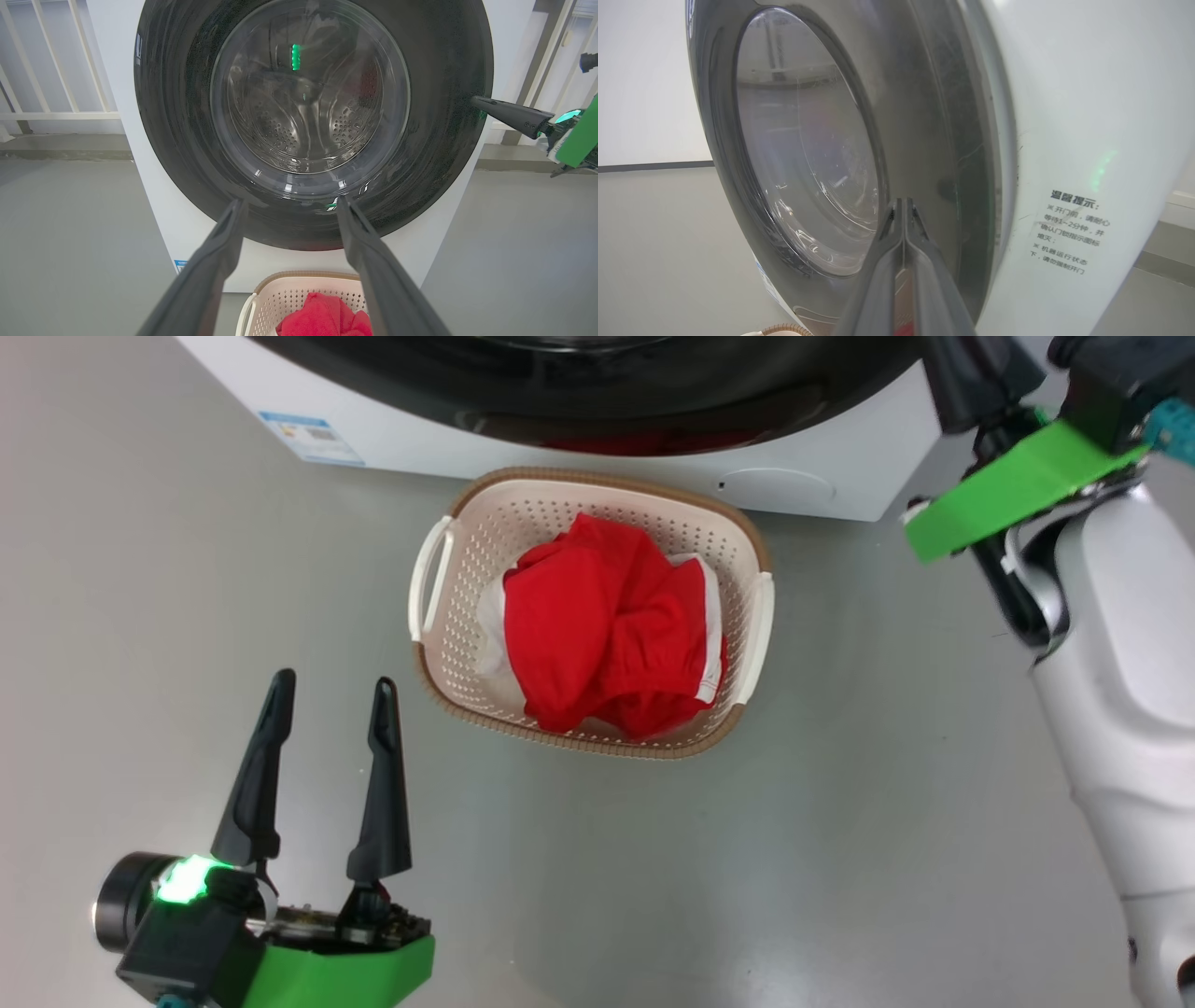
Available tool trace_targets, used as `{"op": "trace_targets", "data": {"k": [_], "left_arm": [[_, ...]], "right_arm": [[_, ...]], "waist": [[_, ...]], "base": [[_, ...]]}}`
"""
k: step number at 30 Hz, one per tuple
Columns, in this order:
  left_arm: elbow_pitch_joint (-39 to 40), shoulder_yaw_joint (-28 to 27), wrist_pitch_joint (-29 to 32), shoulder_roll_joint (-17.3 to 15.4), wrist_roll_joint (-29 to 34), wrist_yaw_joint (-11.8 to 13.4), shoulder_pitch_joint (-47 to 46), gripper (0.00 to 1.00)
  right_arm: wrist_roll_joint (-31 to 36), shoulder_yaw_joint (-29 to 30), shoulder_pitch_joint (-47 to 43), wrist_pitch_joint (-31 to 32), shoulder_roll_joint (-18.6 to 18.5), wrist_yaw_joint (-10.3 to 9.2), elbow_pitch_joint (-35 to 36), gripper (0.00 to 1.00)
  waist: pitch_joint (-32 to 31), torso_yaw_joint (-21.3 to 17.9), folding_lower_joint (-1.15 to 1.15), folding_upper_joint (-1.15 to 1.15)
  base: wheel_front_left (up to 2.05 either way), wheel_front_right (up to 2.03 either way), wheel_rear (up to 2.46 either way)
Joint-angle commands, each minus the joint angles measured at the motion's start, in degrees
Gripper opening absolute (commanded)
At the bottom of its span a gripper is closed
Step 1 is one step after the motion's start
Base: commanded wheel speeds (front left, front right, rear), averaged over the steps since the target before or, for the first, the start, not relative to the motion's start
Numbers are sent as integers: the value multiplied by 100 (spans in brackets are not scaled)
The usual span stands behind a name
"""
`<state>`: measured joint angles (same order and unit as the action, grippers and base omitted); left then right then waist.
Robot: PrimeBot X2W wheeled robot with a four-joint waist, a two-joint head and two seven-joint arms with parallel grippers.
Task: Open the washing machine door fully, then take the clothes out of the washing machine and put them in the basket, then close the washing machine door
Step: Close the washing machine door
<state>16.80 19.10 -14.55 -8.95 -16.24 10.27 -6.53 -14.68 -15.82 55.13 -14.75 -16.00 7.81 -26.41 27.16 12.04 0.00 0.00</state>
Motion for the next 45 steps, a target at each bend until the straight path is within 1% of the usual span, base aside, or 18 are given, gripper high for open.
{"op": "trace_targets", "data": {"k": [1,3,9,15,24,29,33,45], "left_arm": [[108,-233,-45,-87,-14,-42,-88,100],[100,-247,-45,-98,-30,-53,-84,100],[60,-263,-25,-162,-66,-78,-65,100],[46,-307,57,-242,-60,-30,-20,100],[-36,-373,162,-344,-164,5,197,100],[-82,-453,223,-406,-237,57,367,100],[-111,-548,253,-464,-302,101,500,100],[-172,-692,212,-511,-462,167,820,100]], "right_arm": [[17,-14,-283,-24,163,-32,251,98],[40,23,-488,-24,230,-32,429,100],[129,53,-1181,24,432,-32,1058,100],[211,112,-1972,151,583,-32,1761,100],[417,483,-3299,365,839,-32,2761,100],[659,748,-3920,448,962,-32,3268,100],[843,931,-4351,489,1083,-32,3577,100],[939,1265,-5277,527,1290,-32,4064,100]], "waist": [[-114,-135,0,0],[-176,-218,0,0],[-391,-469,0,0],[-639,-693,0,0],[-1162,-987,0,0],[-1438,-1158,0,0],[-1614,-1291,0,0],[-2028,-1572,0,0]], "base": [[0,0,0],[0,0,0],[0,0,0],[0,0,0],[0,0,0],[0,0,0],[0,0,0],[0,0,0]]}}
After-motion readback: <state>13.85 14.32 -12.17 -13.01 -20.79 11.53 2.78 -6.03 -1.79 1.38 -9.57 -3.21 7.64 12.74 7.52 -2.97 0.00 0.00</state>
